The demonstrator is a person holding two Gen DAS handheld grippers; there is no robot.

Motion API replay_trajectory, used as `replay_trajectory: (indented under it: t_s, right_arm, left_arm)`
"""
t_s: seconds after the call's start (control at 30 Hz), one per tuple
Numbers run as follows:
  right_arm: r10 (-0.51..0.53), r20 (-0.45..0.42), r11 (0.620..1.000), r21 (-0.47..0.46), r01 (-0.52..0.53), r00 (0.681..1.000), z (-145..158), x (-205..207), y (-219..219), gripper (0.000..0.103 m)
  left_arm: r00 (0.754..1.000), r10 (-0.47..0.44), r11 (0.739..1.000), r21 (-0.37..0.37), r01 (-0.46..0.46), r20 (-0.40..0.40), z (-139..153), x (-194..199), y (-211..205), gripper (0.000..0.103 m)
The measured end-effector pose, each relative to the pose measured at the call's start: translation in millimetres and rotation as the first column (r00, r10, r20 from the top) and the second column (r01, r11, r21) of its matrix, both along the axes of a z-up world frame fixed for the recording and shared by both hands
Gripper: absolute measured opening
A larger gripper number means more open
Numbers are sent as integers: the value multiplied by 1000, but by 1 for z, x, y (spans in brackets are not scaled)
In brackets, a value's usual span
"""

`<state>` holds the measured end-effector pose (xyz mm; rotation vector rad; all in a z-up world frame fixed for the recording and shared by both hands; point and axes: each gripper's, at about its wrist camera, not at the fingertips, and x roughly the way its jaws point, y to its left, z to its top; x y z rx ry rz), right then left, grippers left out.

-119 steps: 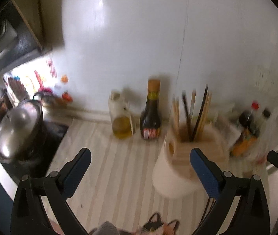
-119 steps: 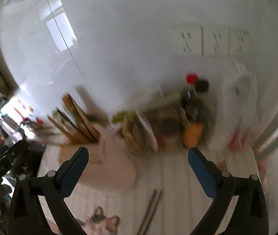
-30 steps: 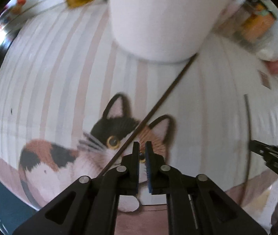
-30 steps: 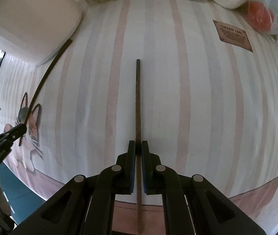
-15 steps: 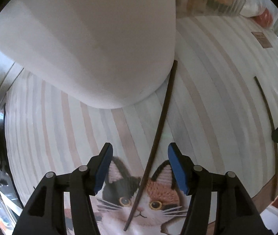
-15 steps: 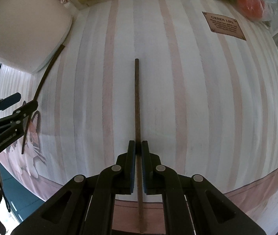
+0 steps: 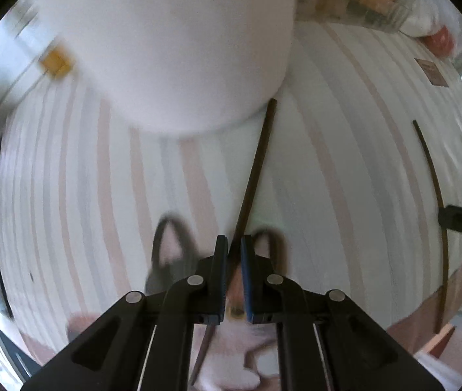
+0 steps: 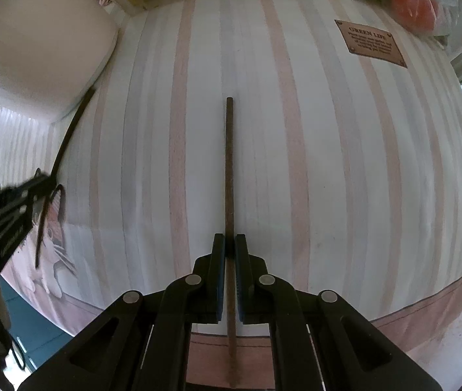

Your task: Organize utensils

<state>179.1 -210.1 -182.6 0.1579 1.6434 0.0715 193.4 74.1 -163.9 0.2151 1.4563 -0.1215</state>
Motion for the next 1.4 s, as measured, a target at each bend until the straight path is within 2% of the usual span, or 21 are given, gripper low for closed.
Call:
replay_trajectory:
  t_s: [0.23, 0.3, 0.4, 0.5, 0.57, 0.67, 0.77, 0.93, 1.07, 1.1, 1.17, 1.23, 1.3, 1.4]
  right_arm:
    - [20, 1, 1000, -19, -20, 1000, -3, -3, 12, 6]
    - [25, 1, 999, -22, -25, 1000, -3, -3, 17, 6]
    - [21, -7, 1000, -2, -21, 1000, -7, -4, 25, 6]
    - [13, -17, 999, 32, -12, 1000, -8, -2, 33, 6]
    - [12, -18, 999, 40, -11, 1000, -9, 1, 40, 6]
    - [9, -24, 999, 47, -8, 1000, -10, 4, 47, 6]
    - [22, -30, 999, 38, -21, 999, -10, 6, 54, 6]
    - [35, -48, 999, 38, -33, 998, -16, 16, 60, 7]
    - [39, -25, 999, 20, -38, 999, -19, 28, 65, 7]
    - [51, -15, 999, 9, -51, 999, -19, 30, 69, 7]
    - [79, 4, 997, -22, -78, 997, -19, 32, 79, 6]
    - [84, 12, 996, -37, -84, 996, -20, 30, 85, 6]
    - [51, 2, 999, -10, -51, 999, -21, 25, 85, 6]
    - [-8, -45, 997, 73, 11, 999, -26, 16, 78, 6]
  left_arm:
    - [987, 151, 987, -42, -153, -50, 3, -37, 55, 5]
    - [972, 224, 971, -73, -229, -70, 1, -50, 77, 6]
    - [943, 313, 936, -132, -327, -114, 0, -49, 93, 5]
    - [920, 353, 902, -200, -382, -169, -3, -40, 98, 5]
    - [915, 354, 893, -221, -392, -191, -5, -35, 92, 5]
    - [925, 325, 906, -216, -365, -197, -8, -33, 90, 5]
    - [944, 271, 933, -190, -305, -189, 1, -23, 73, 7]
    - [984, 131, 987, -73, -140, -117, 0, 10, 25, 11]
    - [996, 68, 998, 9, -68, -61, -1, 28, 7, 11]
    - [996, 75, 997, 19, -74, -48, -2, 32, 1, 9]
    - [991, 128, 992, -12, -129, -46, -7, 35, -6, 6]
    - [980, 191, 981, -33, -193, -53, -4, 32, 13, 4]
    - [968, 242, 967, -62, -247, -70, 0, 17, 39, 4]
    - [952, 290, 950, -92, -299, -101, 1, 16, 62, 4]
